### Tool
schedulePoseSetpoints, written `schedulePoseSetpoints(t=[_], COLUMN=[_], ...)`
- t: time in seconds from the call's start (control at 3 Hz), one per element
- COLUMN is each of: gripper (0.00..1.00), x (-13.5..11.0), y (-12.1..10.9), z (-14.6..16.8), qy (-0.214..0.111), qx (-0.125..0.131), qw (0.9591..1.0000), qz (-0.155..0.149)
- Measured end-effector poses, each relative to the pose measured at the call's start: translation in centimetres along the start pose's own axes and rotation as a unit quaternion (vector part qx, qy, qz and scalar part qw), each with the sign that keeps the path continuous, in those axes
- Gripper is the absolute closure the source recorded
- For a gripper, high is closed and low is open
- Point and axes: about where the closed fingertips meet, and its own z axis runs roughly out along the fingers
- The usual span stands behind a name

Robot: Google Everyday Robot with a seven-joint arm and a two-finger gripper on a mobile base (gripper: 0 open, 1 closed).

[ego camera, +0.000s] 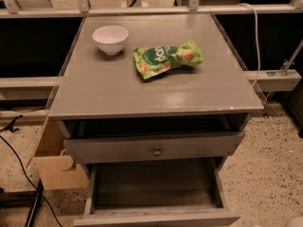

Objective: Close middle drawer

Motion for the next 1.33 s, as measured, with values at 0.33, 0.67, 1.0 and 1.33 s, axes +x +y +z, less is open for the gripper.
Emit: schedulePoseSetpoints(t=[0.33, 0.67, 1.0, 1.33], gripper=[1.00, 1.00, 1.00, 1.00], x=[1.1, 1.9, 1.9, 2.7], y=[-1.5, -3.3, -3.3, -2.6], z=[1.6, 3.7, 3.7, 5.1], qy=[-0.009, -0.024, -0.024, -0.024], qx=[0.020, 0.039, 0.039, 0.025], qw=[0.9997, 0.9987, 0.9987, 0.9992], qz=[-0.009, -0.021, -0.021, -0.019])
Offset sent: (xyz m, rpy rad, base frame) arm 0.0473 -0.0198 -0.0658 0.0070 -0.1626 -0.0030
